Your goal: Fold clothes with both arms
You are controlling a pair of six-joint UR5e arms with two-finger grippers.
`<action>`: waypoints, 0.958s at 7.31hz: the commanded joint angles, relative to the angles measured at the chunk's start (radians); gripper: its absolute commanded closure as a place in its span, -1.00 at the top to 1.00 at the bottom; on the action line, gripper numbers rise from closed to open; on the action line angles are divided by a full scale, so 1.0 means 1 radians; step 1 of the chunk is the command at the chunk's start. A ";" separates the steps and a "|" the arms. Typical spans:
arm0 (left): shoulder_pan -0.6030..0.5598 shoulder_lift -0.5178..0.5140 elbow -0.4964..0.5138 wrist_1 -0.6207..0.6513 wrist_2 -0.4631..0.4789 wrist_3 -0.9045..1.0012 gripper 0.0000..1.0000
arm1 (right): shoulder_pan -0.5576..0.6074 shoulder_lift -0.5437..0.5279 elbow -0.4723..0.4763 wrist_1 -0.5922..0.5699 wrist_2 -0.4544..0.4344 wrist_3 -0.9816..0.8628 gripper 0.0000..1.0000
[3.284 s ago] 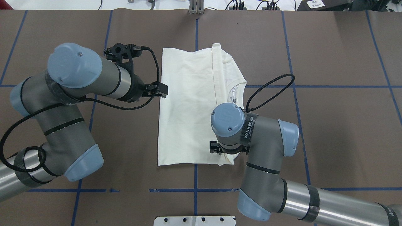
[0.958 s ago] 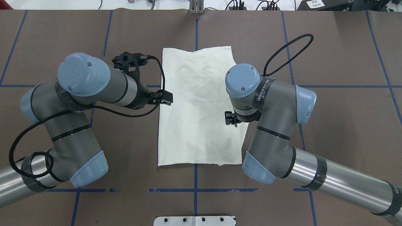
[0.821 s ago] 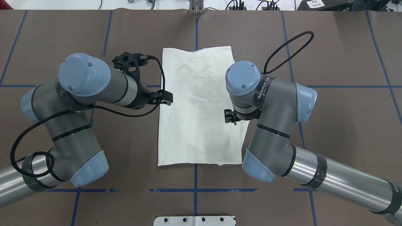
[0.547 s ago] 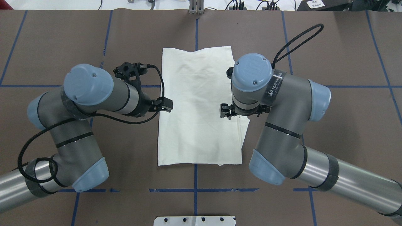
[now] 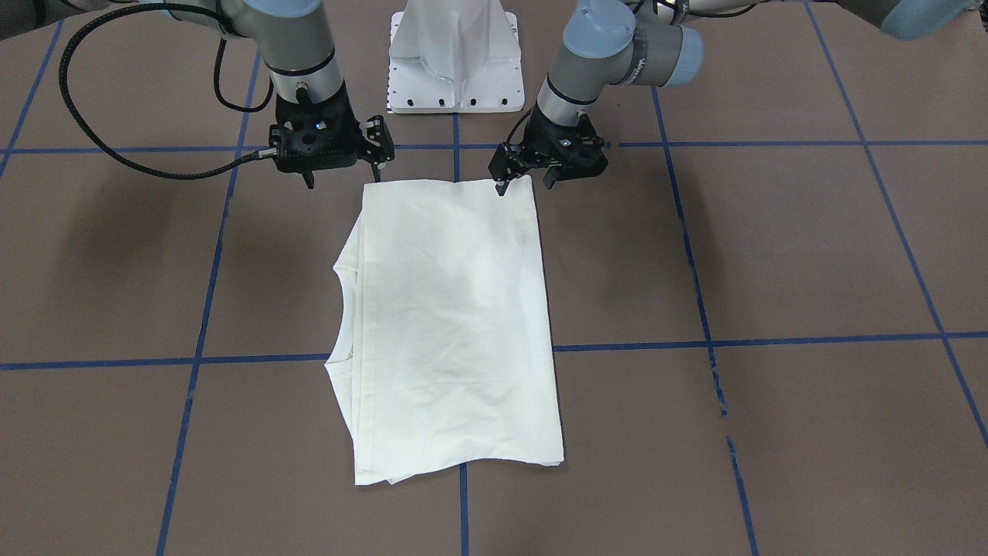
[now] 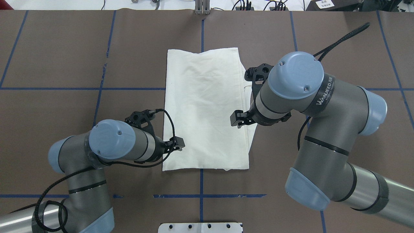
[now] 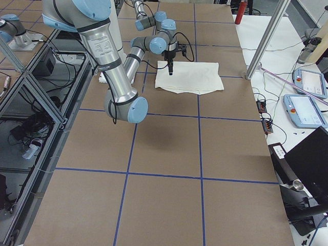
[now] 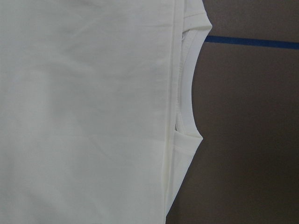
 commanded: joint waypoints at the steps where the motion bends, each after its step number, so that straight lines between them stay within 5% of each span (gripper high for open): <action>1: 0.043 -0.011 0.001 0.090 0.039 -0.045 0.68 | -0.001 0.000 0.018 0.002 0.013 0.038 1.00; 4: 0.043 -0.011 0.003 0.092 0.044 -0.045 0.29 | 0.001 0.002 0.019 0.002 0.015 0.038 1.00; 7: 0.043 -0.003 0.004 0.094 0.046 -0.044 0.19 | 0.002 0.002 0.021 0.002 0.016 0.038 1.00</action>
